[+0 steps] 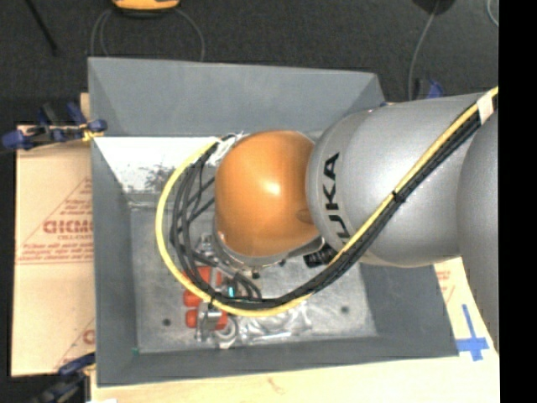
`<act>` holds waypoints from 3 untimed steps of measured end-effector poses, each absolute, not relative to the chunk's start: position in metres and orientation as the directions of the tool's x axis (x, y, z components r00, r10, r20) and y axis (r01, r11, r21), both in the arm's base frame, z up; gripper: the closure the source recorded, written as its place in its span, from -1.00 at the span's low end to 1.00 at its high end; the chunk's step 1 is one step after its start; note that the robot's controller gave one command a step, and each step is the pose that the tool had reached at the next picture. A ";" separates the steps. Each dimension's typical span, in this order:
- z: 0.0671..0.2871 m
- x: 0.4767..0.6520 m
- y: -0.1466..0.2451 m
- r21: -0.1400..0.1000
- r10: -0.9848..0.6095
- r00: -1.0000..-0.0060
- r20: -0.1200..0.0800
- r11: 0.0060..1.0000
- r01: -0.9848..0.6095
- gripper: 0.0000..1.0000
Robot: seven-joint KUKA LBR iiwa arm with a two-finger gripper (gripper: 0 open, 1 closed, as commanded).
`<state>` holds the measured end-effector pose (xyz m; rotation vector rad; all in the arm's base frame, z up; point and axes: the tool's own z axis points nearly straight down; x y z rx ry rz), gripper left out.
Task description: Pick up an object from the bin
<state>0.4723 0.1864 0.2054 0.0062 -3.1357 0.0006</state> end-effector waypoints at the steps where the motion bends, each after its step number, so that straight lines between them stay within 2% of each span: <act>1: 0.105 0.474 0.096 -0.003 -0.068 -0.998 0.004 0.998 -0.068 -1.00; 2: 0.076 0.483 0.051 0.000 -0.297 -0.954 -0.036 0.955 -0.297 -1.00; 3: 0.076 0.483 0.052 0.000 -0.294 -0.955 -0.034 0.956 -0.294 1.00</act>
Offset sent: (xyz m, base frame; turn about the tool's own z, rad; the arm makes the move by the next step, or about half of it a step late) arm 0.0015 -0.0856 -0.0964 -0.0685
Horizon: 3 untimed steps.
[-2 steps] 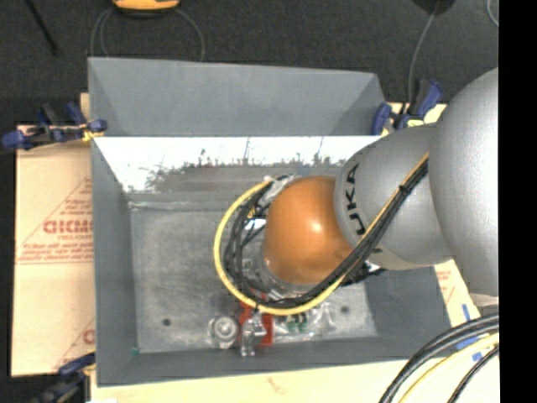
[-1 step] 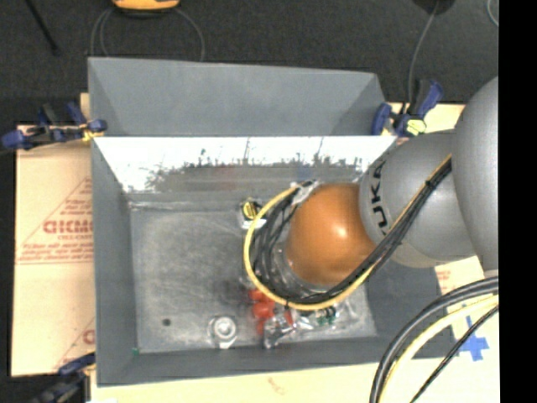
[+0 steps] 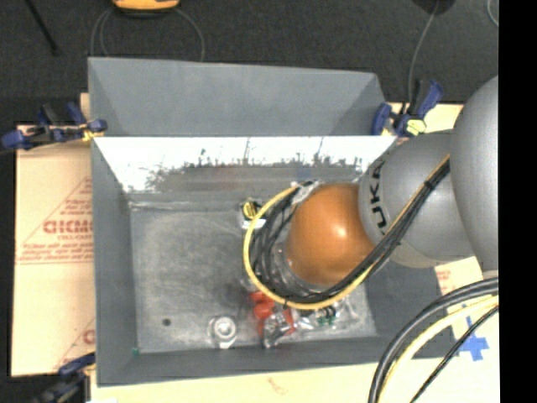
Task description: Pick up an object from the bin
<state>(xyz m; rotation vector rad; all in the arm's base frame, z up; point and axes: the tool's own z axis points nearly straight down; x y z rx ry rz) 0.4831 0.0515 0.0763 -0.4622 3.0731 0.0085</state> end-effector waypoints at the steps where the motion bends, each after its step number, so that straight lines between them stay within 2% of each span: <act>1: 0.180 0.491 0.051 -0.003 -0.335 -0.942 -0.011 0.942 -0.335 1.00; 2: 0.154 0.485 0.047 0.001 -0.340 -0.941 0.000 0.941 -0.340 1.00; 3: 0.073 0.500 0.034 0.001 -0.194 -0.981 -0.005 0.981 -0.194 1.00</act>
Offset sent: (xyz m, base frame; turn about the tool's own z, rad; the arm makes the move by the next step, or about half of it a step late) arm 0.0049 0.0002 0.0989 -0.0456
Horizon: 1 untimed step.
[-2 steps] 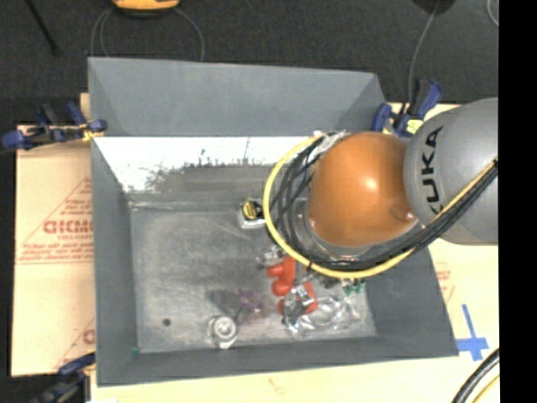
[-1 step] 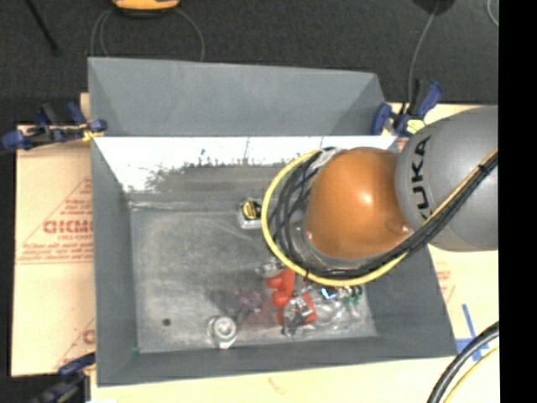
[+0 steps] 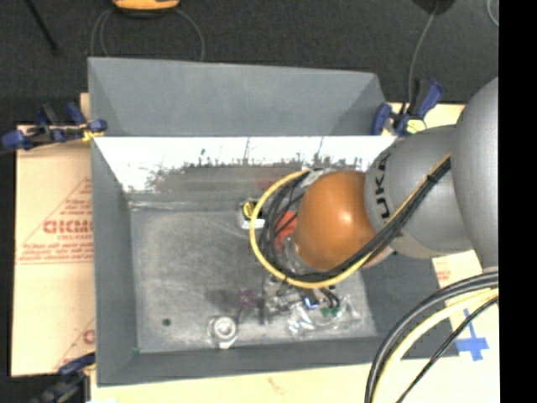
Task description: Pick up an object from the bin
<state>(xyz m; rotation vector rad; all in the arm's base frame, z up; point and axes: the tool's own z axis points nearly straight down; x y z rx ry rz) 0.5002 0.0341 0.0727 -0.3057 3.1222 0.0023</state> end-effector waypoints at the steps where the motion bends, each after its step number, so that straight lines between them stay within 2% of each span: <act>1: 0.225 0.530 0.071 -0.001 -0.217 -0.976 -0.013 0.976 -0.217 1.00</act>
Offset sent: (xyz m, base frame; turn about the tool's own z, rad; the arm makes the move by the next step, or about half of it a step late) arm 0.0265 0.0369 0.1472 -0.0192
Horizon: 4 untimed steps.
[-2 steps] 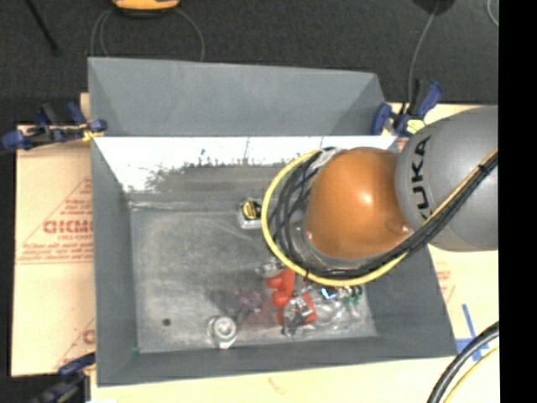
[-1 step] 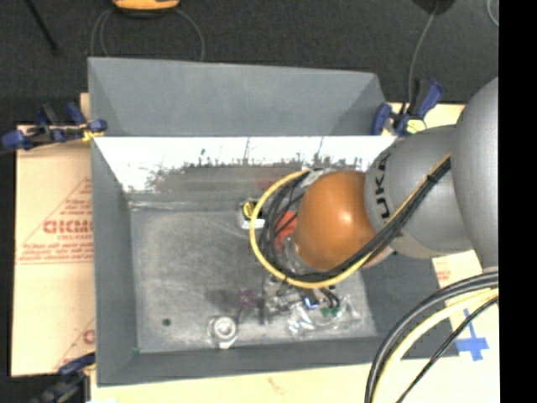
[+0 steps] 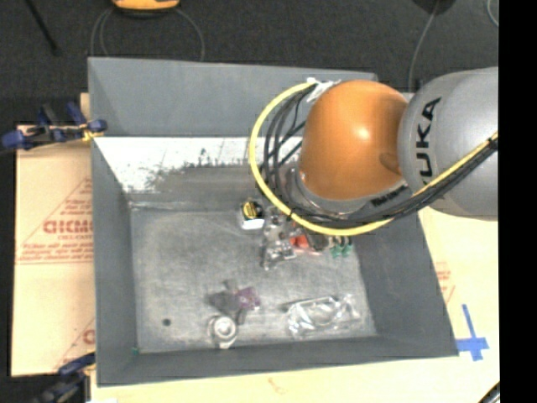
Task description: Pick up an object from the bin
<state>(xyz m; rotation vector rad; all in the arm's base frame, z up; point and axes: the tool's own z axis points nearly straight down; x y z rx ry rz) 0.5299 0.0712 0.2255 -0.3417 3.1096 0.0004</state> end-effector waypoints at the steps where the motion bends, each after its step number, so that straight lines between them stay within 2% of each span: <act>1: 0.155 0.525 0.073 0.000 0.165 -0.986 0.002 0.986 0.165 1.00; 2: 0.157 0.526 0.073 0.001 0.166 -0.986 -0.002 0.986 0.166 -1.00; 3: 0.075 0.483 0.087 -0.002 -0.219 -0.975 -0.028 0.976 -0.219 -1.00; 4: 0.074 0.498 0.109 0.001 -0.036 -0.999 -0.007 0.999 -0.036 -1.00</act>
Offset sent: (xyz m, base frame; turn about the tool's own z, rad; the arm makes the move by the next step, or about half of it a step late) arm -0.0043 0.0024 -0.0692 0.3857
